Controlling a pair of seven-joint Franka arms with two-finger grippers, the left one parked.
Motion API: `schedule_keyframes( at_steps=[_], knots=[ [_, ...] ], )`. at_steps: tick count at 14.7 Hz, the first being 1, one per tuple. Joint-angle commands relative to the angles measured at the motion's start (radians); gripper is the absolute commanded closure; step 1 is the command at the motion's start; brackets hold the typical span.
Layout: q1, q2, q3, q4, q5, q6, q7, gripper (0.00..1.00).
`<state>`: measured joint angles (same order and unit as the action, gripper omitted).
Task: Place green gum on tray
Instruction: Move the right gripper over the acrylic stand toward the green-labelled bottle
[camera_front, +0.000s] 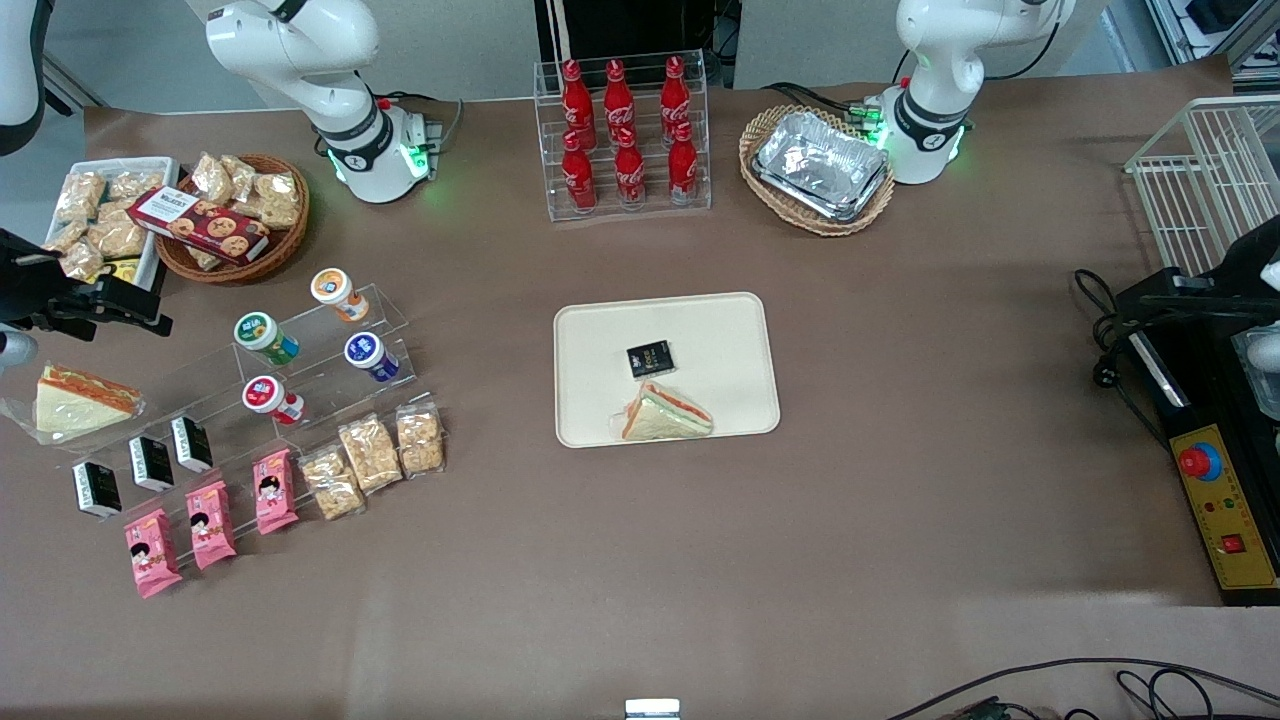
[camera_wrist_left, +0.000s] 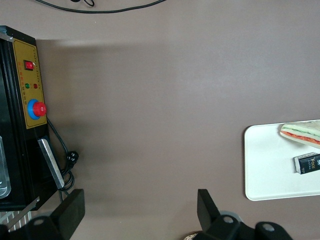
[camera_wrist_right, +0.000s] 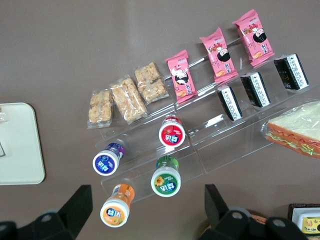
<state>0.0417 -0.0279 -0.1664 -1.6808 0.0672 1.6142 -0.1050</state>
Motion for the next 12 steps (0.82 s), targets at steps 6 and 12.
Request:
schedule_keyframes(
  at_steps=[6,12],
  knots=[
    [0.001,-0.009,0.016,-0.006,-0.043,0.001,-0.025,0.0],
    [0.001,-0.288,0.031,-0.379,-0.056,0.101,-0.039,0.0]
  ],
)
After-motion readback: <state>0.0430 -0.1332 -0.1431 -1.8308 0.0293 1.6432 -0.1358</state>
